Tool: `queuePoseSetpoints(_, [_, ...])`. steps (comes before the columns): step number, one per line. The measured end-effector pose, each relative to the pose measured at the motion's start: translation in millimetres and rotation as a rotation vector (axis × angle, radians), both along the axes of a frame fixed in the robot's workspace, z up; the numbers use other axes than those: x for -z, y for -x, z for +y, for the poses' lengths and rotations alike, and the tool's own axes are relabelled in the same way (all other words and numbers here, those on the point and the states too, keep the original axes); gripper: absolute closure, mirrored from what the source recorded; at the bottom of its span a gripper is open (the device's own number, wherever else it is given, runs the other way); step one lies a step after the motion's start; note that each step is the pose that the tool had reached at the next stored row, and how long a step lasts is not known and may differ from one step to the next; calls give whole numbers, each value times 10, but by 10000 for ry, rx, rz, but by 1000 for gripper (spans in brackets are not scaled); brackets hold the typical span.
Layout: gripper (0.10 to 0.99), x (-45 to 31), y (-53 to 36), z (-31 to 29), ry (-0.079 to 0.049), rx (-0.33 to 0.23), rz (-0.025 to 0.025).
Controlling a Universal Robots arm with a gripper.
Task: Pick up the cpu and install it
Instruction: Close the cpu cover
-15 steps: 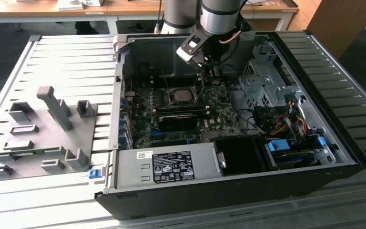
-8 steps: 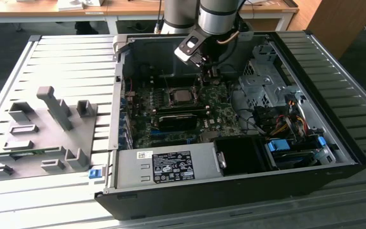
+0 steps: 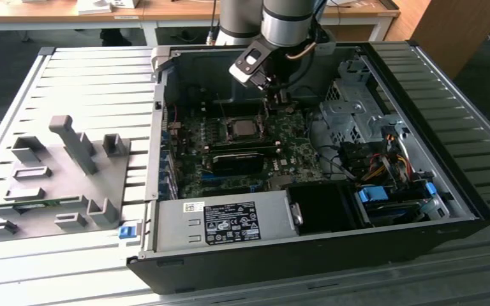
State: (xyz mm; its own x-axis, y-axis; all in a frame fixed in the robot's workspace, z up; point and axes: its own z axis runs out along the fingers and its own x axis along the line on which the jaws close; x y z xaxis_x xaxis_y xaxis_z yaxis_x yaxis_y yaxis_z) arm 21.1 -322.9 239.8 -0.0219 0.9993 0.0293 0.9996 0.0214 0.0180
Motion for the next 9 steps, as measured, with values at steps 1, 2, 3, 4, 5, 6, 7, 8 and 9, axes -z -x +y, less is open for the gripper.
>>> queuePoseSetpoints(1, [980, 1, 8, 0, 0, 1, 0])
queuePoseSetpoints(2, [980, 2, 17, 0, 0, 1, 0])
queuePoseSetpoints(3, [980, 4, 25, 0, -1, 2, 0])
queuePoseSetpoints(4, [980, 5, 35, 0, -1, 2, 0])
queuePoseSetpoints(5, [980, 6, 45, 0, -1, 3, 0])
queuePoseSetpoints(6, [980, 7, 55, 0, 0, 3, 0])
queuePoseSetpoints(7, [980, 8, 65, 0, -1, 4, 0])
queuePoseSetpoints(8, [980, 9, 75, 0, -1, 4, -1])
queuePoseSetpoints(9, [980, 10, 85, 0, -1, 5, 0])
